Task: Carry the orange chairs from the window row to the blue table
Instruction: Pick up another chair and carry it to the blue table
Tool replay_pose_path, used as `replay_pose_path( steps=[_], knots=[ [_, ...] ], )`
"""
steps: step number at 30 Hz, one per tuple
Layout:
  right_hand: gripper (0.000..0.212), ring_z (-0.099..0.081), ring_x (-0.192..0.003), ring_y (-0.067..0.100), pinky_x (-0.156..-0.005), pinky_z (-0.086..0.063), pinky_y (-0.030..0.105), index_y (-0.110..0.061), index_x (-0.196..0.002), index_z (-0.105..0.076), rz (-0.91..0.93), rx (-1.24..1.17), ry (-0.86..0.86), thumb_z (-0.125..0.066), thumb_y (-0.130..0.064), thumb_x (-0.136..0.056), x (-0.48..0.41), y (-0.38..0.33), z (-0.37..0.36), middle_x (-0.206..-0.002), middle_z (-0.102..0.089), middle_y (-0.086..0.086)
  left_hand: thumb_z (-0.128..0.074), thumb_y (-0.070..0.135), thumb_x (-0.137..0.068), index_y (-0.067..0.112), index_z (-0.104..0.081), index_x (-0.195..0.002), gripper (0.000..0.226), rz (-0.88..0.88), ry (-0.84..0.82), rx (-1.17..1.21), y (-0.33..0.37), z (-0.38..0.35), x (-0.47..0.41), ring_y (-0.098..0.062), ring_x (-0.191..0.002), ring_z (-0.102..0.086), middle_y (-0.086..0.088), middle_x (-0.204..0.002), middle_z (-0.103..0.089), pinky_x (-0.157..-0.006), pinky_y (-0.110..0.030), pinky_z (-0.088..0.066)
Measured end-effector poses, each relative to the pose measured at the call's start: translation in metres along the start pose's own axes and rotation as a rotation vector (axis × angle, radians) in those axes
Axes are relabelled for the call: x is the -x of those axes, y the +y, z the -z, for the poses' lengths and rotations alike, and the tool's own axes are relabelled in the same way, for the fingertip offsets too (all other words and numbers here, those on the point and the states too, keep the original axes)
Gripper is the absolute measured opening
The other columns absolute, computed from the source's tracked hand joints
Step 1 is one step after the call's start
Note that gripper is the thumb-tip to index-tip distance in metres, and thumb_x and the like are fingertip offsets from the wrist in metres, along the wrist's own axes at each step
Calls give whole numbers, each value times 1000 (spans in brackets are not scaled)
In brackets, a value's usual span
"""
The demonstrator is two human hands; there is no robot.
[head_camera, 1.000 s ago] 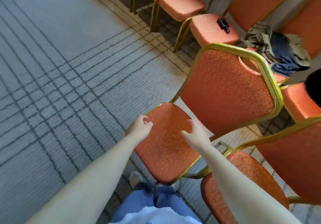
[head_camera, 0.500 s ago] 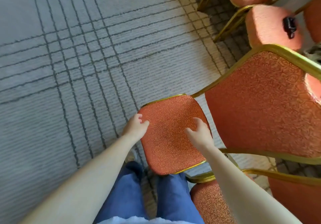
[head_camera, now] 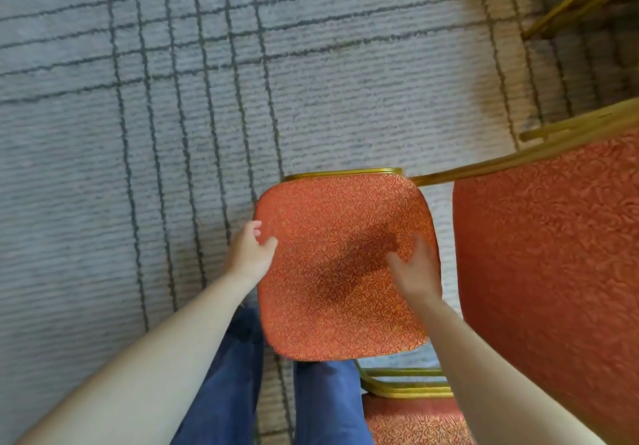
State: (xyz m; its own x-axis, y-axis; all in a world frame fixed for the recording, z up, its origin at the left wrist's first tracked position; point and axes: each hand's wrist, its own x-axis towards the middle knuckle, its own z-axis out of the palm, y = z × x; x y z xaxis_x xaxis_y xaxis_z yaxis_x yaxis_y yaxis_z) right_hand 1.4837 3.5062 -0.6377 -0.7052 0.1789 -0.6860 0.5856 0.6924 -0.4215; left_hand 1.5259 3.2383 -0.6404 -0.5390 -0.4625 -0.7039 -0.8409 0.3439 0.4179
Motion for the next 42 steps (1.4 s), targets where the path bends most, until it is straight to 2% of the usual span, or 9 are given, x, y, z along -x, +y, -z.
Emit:
replay_pose_path(
  steps=[5,9,12,15,21,26,32,37,42],
  knots=[
    [72,-39,-139,29,-115,-32,42,-11,-149,-35,8,19,49,-67,-26,-87,-54,21,-14,-150,-42,12,-60,38,-86,12,-36,-144,68,58,39,5,-21,-31,-31,-27,-126,-49,-11,-142,-46,-106,-43,-40],
    [80,-29,-144,31,-119,-25,45,-8,-151,-29,28,47,96,-70,-29,-86,-89,35,-21,-154,-35,15,-62,33,-90,7,-23,-150,76,82,130,3,-32,-58,-43,-29,-137,-35,-15,-152,-31,-112,-36,-28],
    [80,-34,-141,33,-116,-30,49,-7,-149,-32,15,27,142,-70,-37,-85,-113,46,-21,-150,-41,16,-61,33,-92,6,-18,-151,78,105,215,76,-35,-74,-50,-28,-138,-34,-16,-153,-29,-112,-33,-25],
    [82,-49,-130,32,-107,-40,47,-14,-146,-37,-5,-31,96,-69,-52,-80,-130,54,-18,-141,-52,10,-60,36,-92,3,-29,-146,70,141,284,146,-40,-82,-61,-30,-131,-43,-18,-144,-42,-108,-33,-31],
    [78,-60,-115,19,-98,-47,33,-22,-136,-50,-57,-110,-47,-80,-55,-72,-152,68,-6,-126,-64,-2,-58,62,-82,10,-51,-123,67,239,314,217,-51,-87,-73,-28,-113,-58,-11,-123,-61,-98,-37,-43],
    [51,-59,-87,6,-81,-45,24,-29,-116,-62,-84,-166,-151,-83,-47,-73,-161,71,-4,-96,-62,-15,-63,55,-84,10,-60,-117,56,249,359,259,-53,-89,-72,-19,-102,-59,-5,-112,-65,-83,-24,-40],
    [38,-59,-84,-2,-83,-47,25,-35,-103,-63,-117,-223,-184,-82,-48,-73,-168,74,-4,-91,-63,-21,-66,55,-81,10,-64,-117,57,259,355,348,-53,-88,-74,-12,-98,-60,0,-107,-65,-82,-20,-44],
    [44,-63,-92,6,-86,-50,28,-33,-109,-65,-136,-221,-194,-81,-52,-73,-168,74,-6,-101,-67,-13,-66,57,-79,12,-61,-121,63,339,277,418,-59,-84,-81,-13,-93,-61,-1,-107,-63,-78,-23,-46],
    [44,-66,-96,10,-87,-52,30,-30,-107,-68,-155,-213,-175,-81,-54,-72,-166,73,-6,-102,-70,-11,-60,62,-80,12,-56,-127,68,354,230,389,-64,-84,-84,-13,-95,-56,1,-109,-58,-67,-15,-41]
  ],
)
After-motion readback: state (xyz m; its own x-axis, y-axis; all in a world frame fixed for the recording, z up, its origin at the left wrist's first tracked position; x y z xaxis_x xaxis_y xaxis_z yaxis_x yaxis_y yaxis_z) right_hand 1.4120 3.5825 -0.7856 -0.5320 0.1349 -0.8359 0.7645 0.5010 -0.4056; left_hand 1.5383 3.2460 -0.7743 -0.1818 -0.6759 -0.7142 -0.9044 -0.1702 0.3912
